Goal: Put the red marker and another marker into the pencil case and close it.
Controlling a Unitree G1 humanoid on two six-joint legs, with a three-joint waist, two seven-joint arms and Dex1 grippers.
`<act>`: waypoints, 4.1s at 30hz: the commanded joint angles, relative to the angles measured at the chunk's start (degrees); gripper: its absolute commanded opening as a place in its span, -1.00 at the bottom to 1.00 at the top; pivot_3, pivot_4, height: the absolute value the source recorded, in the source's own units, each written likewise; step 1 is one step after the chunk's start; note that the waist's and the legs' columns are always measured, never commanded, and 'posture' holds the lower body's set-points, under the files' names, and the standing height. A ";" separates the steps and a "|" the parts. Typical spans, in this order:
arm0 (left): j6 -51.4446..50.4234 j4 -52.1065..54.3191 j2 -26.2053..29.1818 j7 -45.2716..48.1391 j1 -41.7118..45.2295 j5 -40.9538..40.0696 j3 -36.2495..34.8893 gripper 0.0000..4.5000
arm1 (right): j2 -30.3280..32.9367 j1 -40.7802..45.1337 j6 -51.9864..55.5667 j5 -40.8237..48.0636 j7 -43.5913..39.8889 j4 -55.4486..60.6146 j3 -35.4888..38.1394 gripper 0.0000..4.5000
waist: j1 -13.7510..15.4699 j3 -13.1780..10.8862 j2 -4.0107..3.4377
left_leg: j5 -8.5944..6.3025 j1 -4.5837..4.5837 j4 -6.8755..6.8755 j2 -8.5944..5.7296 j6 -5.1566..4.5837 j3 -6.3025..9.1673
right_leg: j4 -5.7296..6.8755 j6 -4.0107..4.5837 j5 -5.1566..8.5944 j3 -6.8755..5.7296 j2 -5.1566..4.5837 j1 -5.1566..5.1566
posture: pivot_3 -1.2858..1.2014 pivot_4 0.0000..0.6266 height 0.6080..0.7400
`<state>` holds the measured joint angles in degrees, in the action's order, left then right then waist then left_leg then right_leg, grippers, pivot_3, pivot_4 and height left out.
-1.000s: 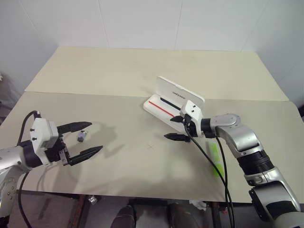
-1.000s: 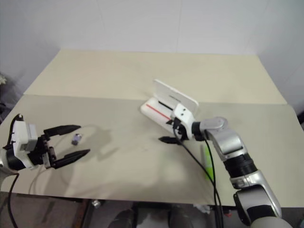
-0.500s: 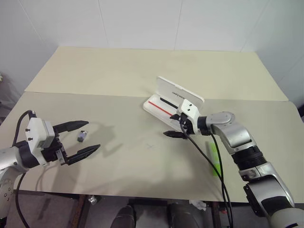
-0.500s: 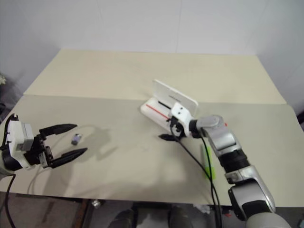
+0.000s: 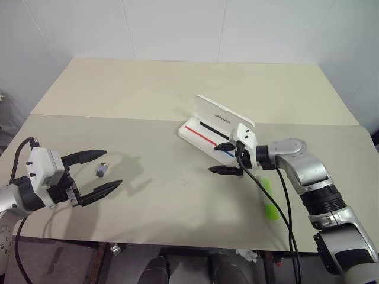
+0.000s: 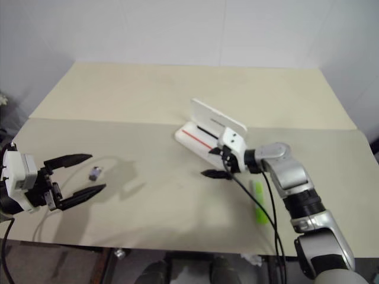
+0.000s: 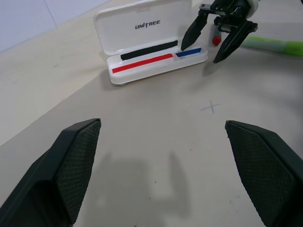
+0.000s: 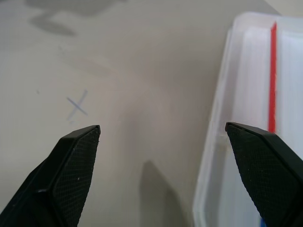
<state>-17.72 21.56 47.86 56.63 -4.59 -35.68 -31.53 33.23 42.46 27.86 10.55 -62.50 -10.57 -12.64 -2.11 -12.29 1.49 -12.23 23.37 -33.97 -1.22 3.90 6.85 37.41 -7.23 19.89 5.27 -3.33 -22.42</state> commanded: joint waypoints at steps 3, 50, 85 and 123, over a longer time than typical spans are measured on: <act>0.59 1.34 0.03 -0.33 0.21 -0.80 -1.08 0.99 | -0.39 1.03 -1.77 -1.23 0.81 -0.87 0.45 1.00 | -0.05 0.00 0.00 | 0.00 0.01 0.00 -0.01 0.00 -0.01 | 0.00 0.00 0.00 0.00 0.00 -0.01 | 0.03 -0.52 1.00; -0.80 2.71 -1.06 -1.66 0.57 -2.55 -1.23 1.00 | 1.68 2.23 -3.66 0.21 -13.50 12.72 -3.89 -0.99 | -0.95 0.00 0.01 | 0.00 0.01 0.02 0.02 0.03 0.00 | 0.02 0.00 0.00 0.01 0.00 -0.02 | 0.03 -0.52 1.00; -0.75 4.91 -2.91 -2.40 -2.01 -3.22 0.76 1.00 | 3.00 -7.32 -7.42 -6.71 -8.03 18.47 -9.83 0.65 | -0.89 0.03 0.06 | 0.00 -0.05 -0.08 0.02 0.03 0.01 | 0.04 0.03 -0.01 -0.01 0.02 0.08 | 0.03 -0.52 1.00; 1.89 2.22 -5.24 -3.88 2.71 -1.69 6.80 1.00 | 7.85 19.51 -38.84 -18.82 -16.03 -31.50 -8.60 0.99 | -1.11 0.03 0.06 | 0.00 -0.05 -0.08 0.00 0.02 -0.07 | 0.02 0.01 -0.02 0.04 0.02 0.04 | 0.03 -0.52 1.00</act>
<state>-16.84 21.93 42.92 53.19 -1.24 -37.45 -23.66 41.00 60.06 -8.45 -7.41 -77.68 -40.31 -21.54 -3.23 -12.26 1.55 -12.23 23.33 -34.06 -1.22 3.92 6.77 37.43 -7.22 19.87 5.32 -3.31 -22.37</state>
